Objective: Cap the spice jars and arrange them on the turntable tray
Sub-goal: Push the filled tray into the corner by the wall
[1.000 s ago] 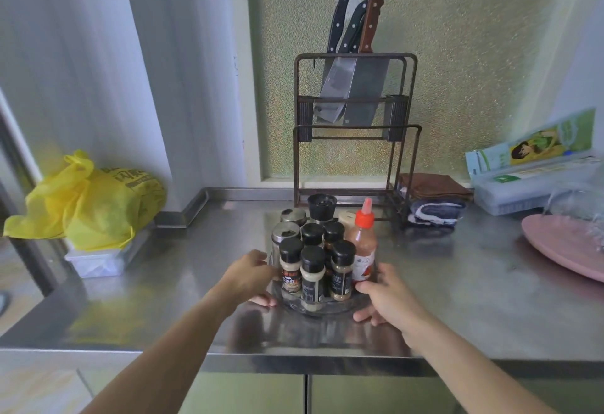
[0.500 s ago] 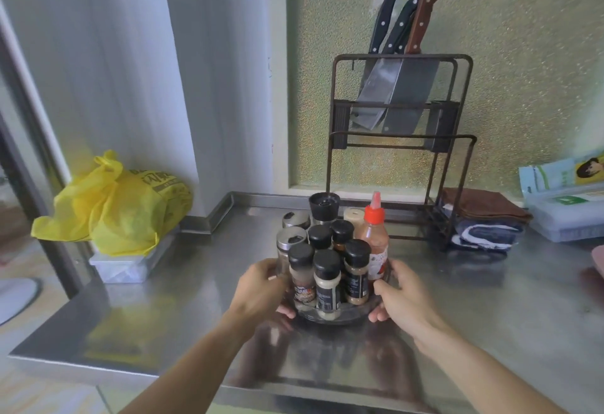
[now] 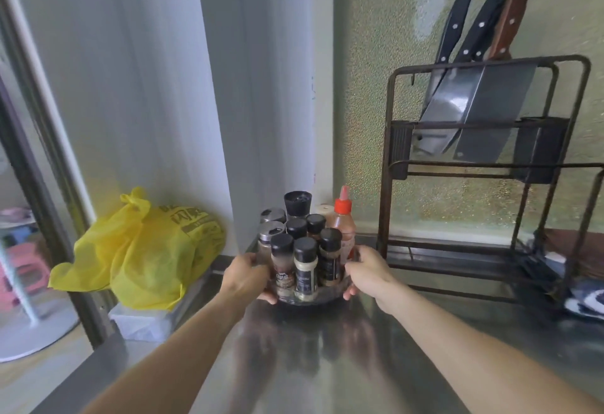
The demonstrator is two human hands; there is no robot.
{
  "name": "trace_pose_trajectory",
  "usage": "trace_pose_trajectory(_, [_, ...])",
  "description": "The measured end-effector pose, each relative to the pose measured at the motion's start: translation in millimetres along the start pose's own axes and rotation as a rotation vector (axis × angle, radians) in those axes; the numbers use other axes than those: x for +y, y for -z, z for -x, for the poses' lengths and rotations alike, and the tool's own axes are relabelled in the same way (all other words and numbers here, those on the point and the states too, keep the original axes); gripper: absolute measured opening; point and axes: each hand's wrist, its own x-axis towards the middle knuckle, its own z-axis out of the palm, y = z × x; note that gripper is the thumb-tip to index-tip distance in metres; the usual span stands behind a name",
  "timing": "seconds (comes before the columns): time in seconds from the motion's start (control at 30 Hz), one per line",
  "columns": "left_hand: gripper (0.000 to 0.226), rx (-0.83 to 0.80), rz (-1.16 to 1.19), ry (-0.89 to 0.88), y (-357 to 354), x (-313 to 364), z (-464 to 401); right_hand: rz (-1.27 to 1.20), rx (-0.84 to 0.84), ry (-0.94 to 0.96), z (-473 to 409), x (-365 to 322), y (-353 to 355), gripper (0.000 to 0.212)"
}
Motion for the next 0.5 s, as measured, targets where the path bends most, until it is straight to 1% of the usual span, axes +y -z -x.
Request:
trace_pose_trajectory(0.07, [0.033, 0.014, 0.012, 0.018, -1, -4, -15, -0.003, -0.006, -0.005, -17, -1, -5, 0.021])
trace_pose_trajectory(0.17, [0.033, 0.024, 0.018, 0.031, -5, -10, -28, 0.003, -0.008, -0.02, -30, 2, -9, 0.023])
trace_pose_trajectory(0.3, [0.034, 0.023, 0.023, 0.032, -9, -24, -35, 0.012, -0.015, -0.042, -34, 11, -13, 0.024])
trace_pose_trajectory(0.5, [0.034, 0.038, -0.005, 0.014, -12, -34, -35, 0.013, 0.03, -0.038, -36, 18, -22, 0.024])
